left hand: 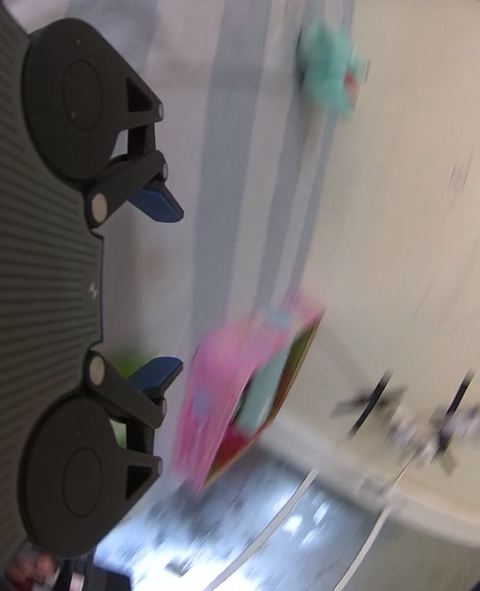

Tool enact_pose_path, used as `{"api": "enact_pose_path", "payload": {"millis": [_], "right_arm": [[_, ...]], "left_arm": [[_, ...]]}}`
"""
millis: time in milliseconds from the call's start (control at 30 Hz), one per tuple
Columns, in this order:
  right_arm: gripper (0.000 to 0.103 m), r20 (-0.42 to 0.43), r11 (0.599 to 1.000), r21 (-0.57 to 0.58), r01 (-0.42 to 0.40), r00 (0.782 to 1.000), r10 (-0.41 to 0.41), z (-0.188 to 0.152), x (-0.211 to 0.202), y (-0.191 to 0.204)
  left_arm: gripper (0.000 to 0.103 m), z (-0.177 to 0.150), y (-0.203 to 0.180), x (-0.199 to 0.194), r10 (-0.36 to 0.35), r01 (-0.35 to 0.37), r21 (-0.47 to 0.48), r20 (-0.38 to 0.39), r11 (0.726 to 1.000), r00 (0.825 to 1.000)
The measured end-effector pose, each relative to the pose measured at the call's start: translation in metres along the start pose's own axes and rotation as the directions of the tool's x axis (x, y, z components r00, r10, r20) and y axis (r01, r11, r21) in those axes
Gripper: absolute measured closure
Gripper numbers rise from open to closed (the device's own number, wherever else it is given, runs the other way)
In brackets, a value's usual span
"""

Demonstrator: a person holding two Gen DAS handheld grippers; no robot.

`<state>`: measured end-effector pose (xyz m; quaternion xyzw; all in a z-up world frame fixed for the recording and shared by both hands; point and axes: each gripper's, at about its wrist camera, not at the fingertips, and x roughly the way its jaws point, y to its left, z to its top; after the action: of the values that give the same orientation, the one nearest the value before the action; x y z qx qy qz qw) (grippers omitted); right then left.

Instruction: Organize objects

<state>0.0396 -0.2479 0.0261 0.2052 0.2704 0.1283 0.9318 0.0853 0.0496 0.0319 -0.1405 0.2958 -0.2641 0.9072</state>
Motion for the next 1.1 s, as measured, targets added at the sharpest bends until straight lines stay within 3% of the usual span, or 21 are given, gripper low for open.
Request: {"api": "enact_pose_path", "payload": {"millis": [133, 333, 467, 500, 533, 633, 733, 867, 1000, 1100], "right_arm": [[0.047, -0.021, 0.989, -0.146, 0.009, 1.000, -0.012, -0.004, 0.010, 0.016], [0.043, -0.042, 0.963, -0.265, 0.045, 0.997, -0.058, -0.007, 0.022, 0.025], [0.044, -0.067, 0.961, -0.276, 0.016, 0.997, -0.036, -0.009, 0.027, 0.020], [0.048, -0.077, 0.961, -0.278, 0.001, 0.997, -0.024, -0.009, 0.029, 0.020], [0.056, -0.088, 0.959, -0.283, -0.021, 0.996, -0.004, -0.008, 0.032, 0.020], [0.057, -0.075, 0.950, -0.311, -0.021, 0.997, -0.003, -0.008, 0.033, 0.029], [0.060, -0.005, 0.949, -0.314, -0.019, 1.000, 0.019, 0.003, 0.021, 0.033], [0.060, 0.119, 0.949, -0.314, 0.001, 0.992, 0.038, 0.032, 0.004, 0.033], [0.060, 0.217, 0.940, -0.333, 0.073, 0.976, 0.001, 0.061, 0.008, 0.026], [0.060, 0.240, 0.947, -0.305, 0.104, 0.970, -0.029, 0.080, 0.021, 0.009]], "left_arm": [[0.021, -0.013, -0.047, 0.029, -0.028, 0.035, 0.063, -0.114, 0.997, 0.993], [0.021, -0.029, -0.059, 0.053, 0.011, 0.001, 0.059, -0.195, 0.998, 0.981], [0.023, -0.034, -0.071, 0.052, 0.030, -0.010, 0.111, -0.182, 0.994, 0.983], [0.027, -0.035, -0.073, 0.054, 0.027, -0.004, 0.125, -0.179, 0.992, 0.984], [0.040, -0.035, -0.076, 0.055, 0.023, 0.003, 0.140, -0.179, 0.990, 0.984], [0.041, -0.030, -0.088, 0.056, 0.015, 0.011, 0.149, -0.172, 0.989, 0.985], [0.041, -0.017, -0.107, 0.046, 0.023, -0.002, 0.219, -0.092, 0.976, 0.996], [0.040, 0.016, -0.128, 0.043, -0.031, 0.031, 0.254, -0.005, 0.967, 1.000], [0.040, 0.047, -0.144, 0.070, -0.051, 0.039, 0.281, 0.036, 0.959, 0.998], [0.039, 0.061, -0.151, 0.102, -0.040, 0.029, 0.284, 0.035, 0.958, 0.999]]}}
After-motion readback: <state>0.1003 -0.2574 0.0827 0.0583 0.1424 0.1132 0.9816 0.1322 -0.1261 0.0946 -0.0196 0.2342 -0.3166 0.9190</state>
